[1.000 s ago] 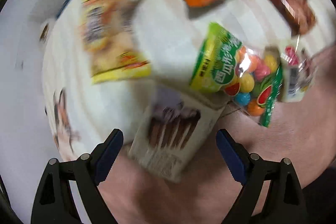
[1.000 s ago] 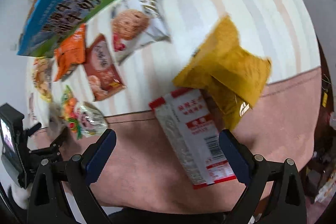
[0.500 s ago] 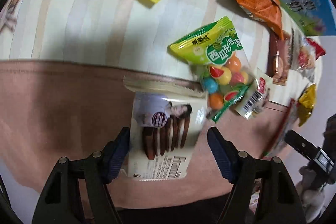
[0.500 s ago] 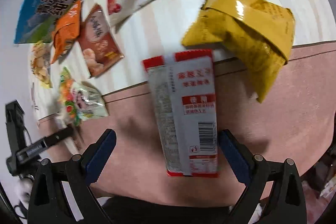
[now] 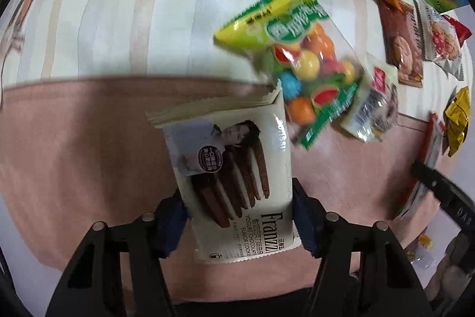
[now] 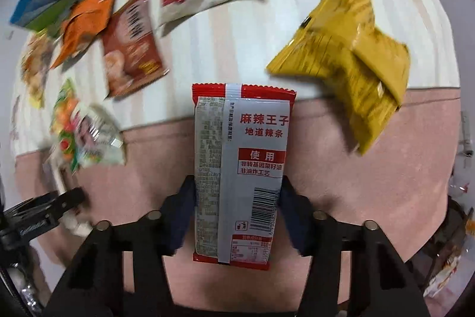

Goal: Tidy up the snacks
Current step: 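Grasp the Franzzi cookie pack with left tool while right grasps red spicy strip pack, then carry both packs into the box and release them beside the others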

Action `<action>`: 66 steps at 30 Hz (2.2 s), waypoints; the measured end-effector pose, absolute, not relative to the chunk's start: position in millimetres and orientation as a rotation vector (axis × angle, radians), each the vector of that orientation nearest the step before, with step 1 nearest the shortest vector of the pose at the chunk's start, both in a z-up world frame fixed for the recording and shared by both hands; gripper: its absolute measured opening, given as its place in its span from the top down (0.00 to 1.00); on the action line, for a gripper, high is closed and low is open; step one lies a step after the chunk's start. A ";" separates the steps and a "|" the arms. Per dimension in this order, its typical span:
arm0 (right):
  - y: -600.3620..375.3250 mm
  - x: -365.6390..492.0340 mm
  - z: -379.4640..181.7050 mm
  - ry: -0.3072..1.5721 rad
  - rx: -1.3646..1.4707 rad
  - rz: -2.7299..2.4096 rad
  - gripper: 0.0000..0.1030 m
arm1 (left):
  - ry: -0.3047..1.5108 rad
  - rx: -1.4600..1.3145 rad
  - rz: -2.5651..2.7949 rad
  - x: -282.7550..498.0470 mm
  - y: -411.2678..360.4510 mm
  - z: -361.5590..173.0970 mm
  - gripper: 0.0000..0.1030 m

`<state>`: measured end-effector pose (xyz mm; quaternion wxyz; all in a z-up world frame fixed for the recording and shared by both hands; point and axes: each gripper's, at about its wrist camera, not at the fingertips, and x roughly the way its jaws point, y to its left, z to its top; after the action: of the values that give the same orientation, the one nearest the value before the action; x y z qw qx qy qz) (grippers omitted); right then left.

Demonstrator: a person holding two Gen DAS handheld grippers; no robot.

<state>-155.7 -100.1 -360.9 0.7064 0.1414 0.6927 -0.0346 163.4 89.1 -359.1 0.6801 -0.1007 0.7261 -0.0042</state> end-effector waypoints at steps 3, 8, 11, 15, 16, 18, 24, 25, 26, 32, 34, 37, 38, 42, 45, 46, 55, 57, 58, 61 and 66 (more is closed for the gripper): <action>-83.8 -161.9 -361.9 1.559 0.312 -0.003 0.48 | 1.634 -0.221 -0.009 147.4 83.6 -361.8 0.41; -58.1 -164.3 -369.3 1.590 0.289 0.045 0.40 | 1.652 -0.153 -0.004 143.2 73.6 -374.1 0.40; -47.2 -168.9 -377.4 1.603 0.284 0.038 0.33 | 1.654 -0.150 0.003 144.1 70.6 -377.1 0.40; -31.6 -163.9 -383.1 1.606 0.234 0.014 0.34 | 1.639 -0.143 0.013 151.5 49.9 -377.3 0.41; -24.9 -167.8 -391.5 1.603 0.212 0.002 0.36 | 1.632 -0.138 0.017 151.1 48.2 -375.7 0.41; -16.1 -162.4 -402.0 1.595 0.179 -0.004 0.46 | 1.621 -0.124 0.020 154.7 40.5 -374.7 0.42; -16.8 -169.4 -385.9 1.557 0.272 0.050 0.55 | 1.547 -0.107 -0.011 154.3 27.6 -337.8 0.43; -21.1 -172.8 -376.7 1.552 0.293 0.063 0.55 | 1.536 -0.104 -0.017 155.0 25.5 -331.7 0.44; -21.9 -172.6 -369.1 1.542 0.304 0.077 0.55 | 1.520 -0.101 -0.027 156.1 23.7 -324.4 0.46; -18.2 -158.6 -317.7 1.451 0.352 0.163 0.55 | 1.426 -0.107 -0.104 173.6 7.2 -268.5 0.48; -17.0 -149.7 -302.5 1.419 0.346 0.178 0.55 | 1.417 -0.088 -0.123 185.0 2.5 -261.4 0.48; -28.1 -136.9 -284.3 1.382 0.357 0.182 0.55 | 1.432 -0.117 -0.106 196.5 10.9 -265.6 0.48; -32.0 -134.0 -281.2 1.375 0.361 0.180 0.55 | 1.448 -0.131 -0.104 199.0 14.6 -270.8 0.48; -43.2 -117.0 -286.8 1.389 0.390 0.167 0.55 | 1.525 -0.128 -0.085 195.5 24.9 -306.3 0.48; -51.3 -119.8 -300.6 1.422 0.412 0.169 0.55 | 1.614 -0.128 -0.090 191.1 24.2 -341.4 0.47; -50.2 -119.9 -305.8 1.435 0.417 0.170 0.55 | 1.653 -0.090 -0.075 188.5 22.4 -357.2 0.45; -45.6 -122.8 -316.9 1.449 0.432 0.183 0.55 | 1.597 -0.049 -0.022 175.3 14.7 -351.7 0.46; -50.2 -124.3 -306.1 1.428 0.445 0.195 0.55 | 1.576 -0.081 -0.039 174.3 11.6 -334.9 0.46; -50.7 -123.2 -300.4 1.418 0.452 0.201 0.55 | 1.559 -0.106 -0.052 176.0 12.6 -320.7 0.46; -53.7 -116.8 -276.6 1.375 0.476 0.233 0.55 | 1.490 -0.181 -0.101 185.4 13.9 -272.1 0.46; -61.1 -85.7 -219.0 1.272 0.473 0.293 0.55 | 1.343 -0.229 -0.175 222.5 17.3 -189.5 0.46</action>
<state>-85.7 -61.1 -219.0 0.7684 0.2179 0.5863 0.1352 222.5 17.3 -189.5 0.7733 -0.1057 0.6199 -0.0810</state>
